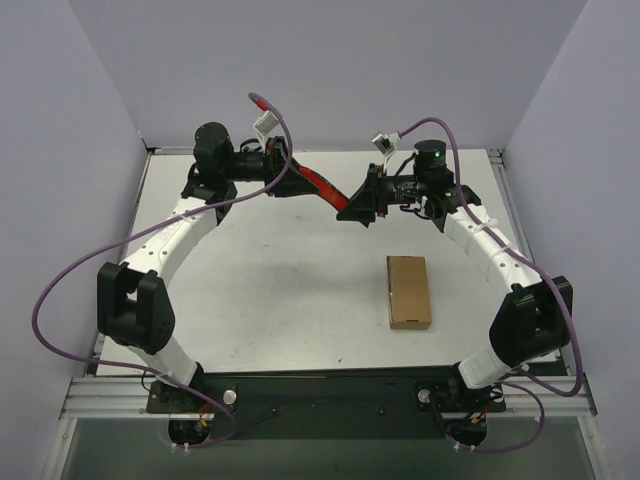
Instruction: Unpack the express box
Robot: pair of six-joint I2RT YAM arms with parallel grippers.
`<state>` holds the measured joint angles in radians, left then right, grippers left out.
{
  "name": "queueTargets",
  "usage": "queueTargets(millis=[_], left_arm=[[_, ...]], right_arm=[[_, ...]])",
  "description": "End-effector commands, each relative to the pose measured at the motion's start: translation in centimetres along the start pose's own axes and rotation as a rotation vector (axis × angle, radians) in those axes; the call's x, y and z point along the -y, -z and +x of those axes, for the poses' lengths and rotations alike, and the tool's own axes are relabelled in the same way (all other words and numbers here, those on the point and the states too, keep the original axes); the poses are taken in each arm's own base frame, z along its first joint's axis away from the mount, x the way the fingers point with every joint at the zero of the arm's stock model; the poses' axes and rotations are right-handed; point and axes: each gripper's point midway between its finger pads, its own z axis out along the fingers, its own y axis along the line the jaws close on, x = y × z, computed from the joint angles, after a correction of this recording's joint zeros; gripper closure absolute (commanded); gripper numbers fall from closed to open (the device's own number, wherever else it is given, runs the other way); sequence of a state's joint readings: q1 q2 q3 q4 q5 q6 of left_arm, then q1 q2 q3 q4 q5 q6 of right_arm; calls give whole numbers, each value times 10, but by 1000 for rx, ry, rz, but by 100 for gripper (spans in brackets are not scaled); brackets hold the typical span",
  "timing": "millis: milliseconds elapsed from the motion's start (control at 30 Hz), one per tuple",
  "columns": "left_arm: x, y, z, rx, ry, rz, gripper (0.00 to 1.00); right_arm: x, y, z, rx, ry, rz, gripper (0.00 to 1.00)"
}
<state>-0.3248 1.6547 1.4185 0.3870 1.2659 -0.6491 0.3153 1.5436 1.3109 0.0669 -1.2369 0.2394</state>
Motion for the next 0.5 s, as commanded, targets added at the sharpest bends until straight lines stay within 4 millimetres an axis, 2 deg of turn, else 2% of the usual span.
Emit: queueTargets(millis=[0,67,200,300,333,367,433,467], left_arm=[[64,-2,-16,-13,-161,110,100],[62,-3,-14,-12,-158,107,100],[59,-3,-12,-13,-154,104,100],[57,-3,-9,-18,-144,102,100],[57,-3,-9,-19,-143,101,100],[56,-3,-7,-24,-133,102,100],[54,-2,-5,-27,-127,97,100],[54,-2,-5,-28,-133,99,78]], right_arm=[[25,-6,0,-6,33,104,55],[25,-10,-1,-12,35,92,53],[24,-14,-7,-10,58,76,62],[22,-16,-12,-2,66,70,57],[20,-18,-13,0,68,61,58],[14,-18,-17,4,88,29,81],[8,-20,-19,5,108,11,100],[7,-20,-19,4,114,7,100]])
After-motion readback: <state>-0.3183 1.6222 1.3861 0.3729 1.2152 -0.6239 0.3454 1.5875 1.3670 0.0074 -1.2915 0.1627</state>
